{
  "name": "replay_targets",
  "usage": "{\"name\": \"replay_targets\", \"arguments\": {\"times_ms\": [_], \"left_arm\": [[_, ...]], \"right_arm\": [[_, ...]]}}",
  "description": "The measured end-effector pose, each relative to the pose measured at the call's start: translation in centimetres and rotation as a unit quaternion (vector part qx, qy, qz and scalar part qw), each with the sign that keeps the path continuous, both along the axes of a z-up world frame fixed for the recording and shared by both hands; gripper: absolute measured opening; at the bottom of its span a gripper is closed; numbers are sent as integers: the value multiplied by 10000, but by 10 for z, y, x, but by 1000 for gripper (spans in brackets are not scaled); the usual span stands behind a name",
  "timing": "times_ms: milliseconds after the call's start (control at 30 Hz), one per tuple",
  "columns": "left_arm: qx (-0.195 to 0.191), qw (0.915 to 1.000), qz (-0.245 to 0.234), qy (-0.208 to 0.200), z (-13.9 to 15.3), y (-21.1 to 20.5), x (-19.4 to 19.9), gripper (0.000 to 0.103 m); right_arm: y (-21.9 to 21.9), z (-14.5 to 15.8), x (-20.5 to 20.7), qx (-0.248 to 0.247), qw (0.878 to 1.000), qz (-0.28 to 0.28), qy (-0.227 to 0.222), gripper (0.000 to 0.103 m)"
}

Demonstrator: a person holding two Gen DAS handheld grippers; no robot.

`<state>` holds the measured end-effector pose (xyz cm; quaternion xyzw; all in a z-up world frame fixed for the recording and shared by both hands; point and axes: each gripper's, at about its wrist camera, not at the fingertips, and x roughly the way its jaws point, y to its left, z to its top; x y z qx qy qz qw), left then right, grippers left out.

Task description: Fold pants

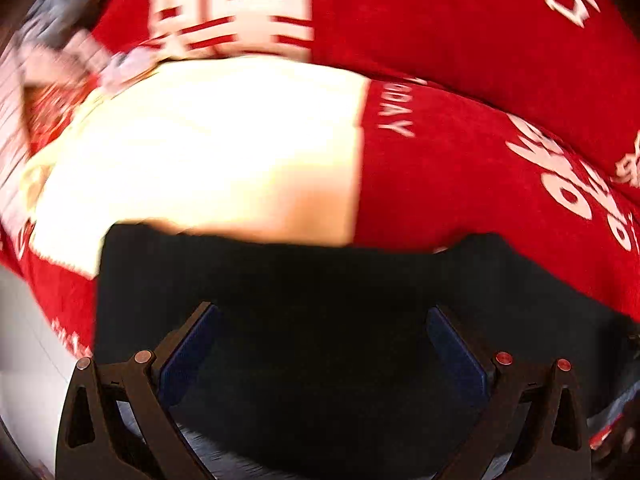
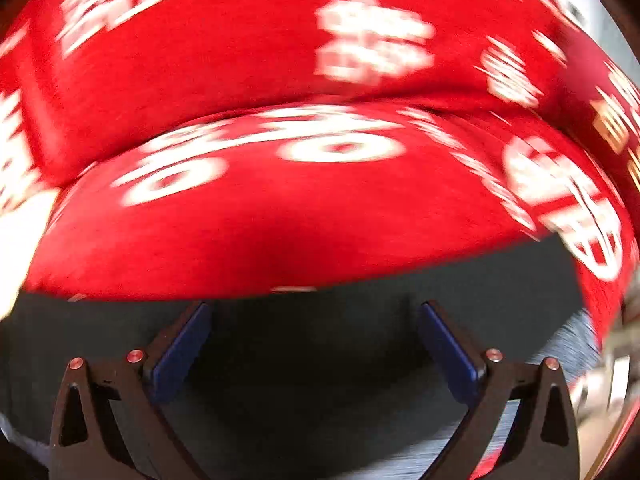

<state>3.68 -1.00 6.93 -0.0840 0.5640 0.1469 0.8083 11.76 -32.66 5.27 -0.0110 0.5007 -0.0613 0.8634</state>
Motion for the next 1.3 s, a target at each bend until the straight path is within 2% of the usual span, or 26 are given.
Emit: {"name": "replay_targets", "arguments": {"times_ms": [100, 133, 200, 267, 367, 533, 567, 633, 700, 733, 833, 933, 1000, 1067, 1133, 1233, 1300], "left_arm": [[335, 9982, -428, 263, -14, -33, 18, 103], [503, 9968, -473, 398, -23, -39, 21, 103], [495, 9967, -494, 418, -30, -39, 19, 103], [237, 9983, -452, 265, -30, -30, 12, 103], [-80, 9989, -382, 247, -33, -19, 8, 103], [-8, 9986, -457, 279, -28, -17, 2, 103], [9, 9986, -445, 280, -26, -15, -2, 103], [82, 9986, -455, 245, -19, -12, -9, 103], [244, 9985, -463, 131, -11, -8, -20, 103], [299, 9985, -462, 64, -7, -4, -26, 103], [276, 9991, -286, -139, 4, 16, -49, 103], [405, 9990, -3, -190, 8, 41, -60, 103], [396, 9987, 275, -163, 6, 60, -63, 103], [111, 9981, 608, -75, 1, 76, -67, 103], [-40, 9985, 535, -91, -3, 72, -71, 103], [155, 9997, 204, 58, -18, 59, -72, 103], [262, 9992, 217, 187, -30, 61, -74, 103]], "right_arm": [[25, -18, 11, -111, 9994, 192, 262, 103], [21, -19, 11, -65, 9995, 206, 220, 103], [0, -16, 6, -199, 9996, 69, 208, 103], [-43, -14, -1, -193, 9992, -279, 190, 103], [-122, -13, -12, -21, 9954, -943, 179, 103], [-217, -6, -29, -8, 9898, -1415, 143, 102], [-229, -5, -32, -190, 9881, -1517, 159, 103], [-252, -6, -40, 104, 9839, -1772, 194, 103], [-263, -1, -54, 184, 9735, -2269, 233, 103], [-255, 4, -61, 68, 9735, -2279, 179, 103], [-210, 16, -77, 29, 9838, -1791, -100, 103], [-127, 20, -90, 9, 9958, -890, -207, 103], [-70, 18, -93, 189, 9993, -271, -147, 103], [-9, 14, -93, 278, 9989, 373, -90, 103], [52, 11, -91, 335, 9932, 1116, -46, 103], [109, 0, -88, 329, 9833, 1784, 112, 103], [123, -13, -86, 250, 9805, 1919, 351, 103]]}}
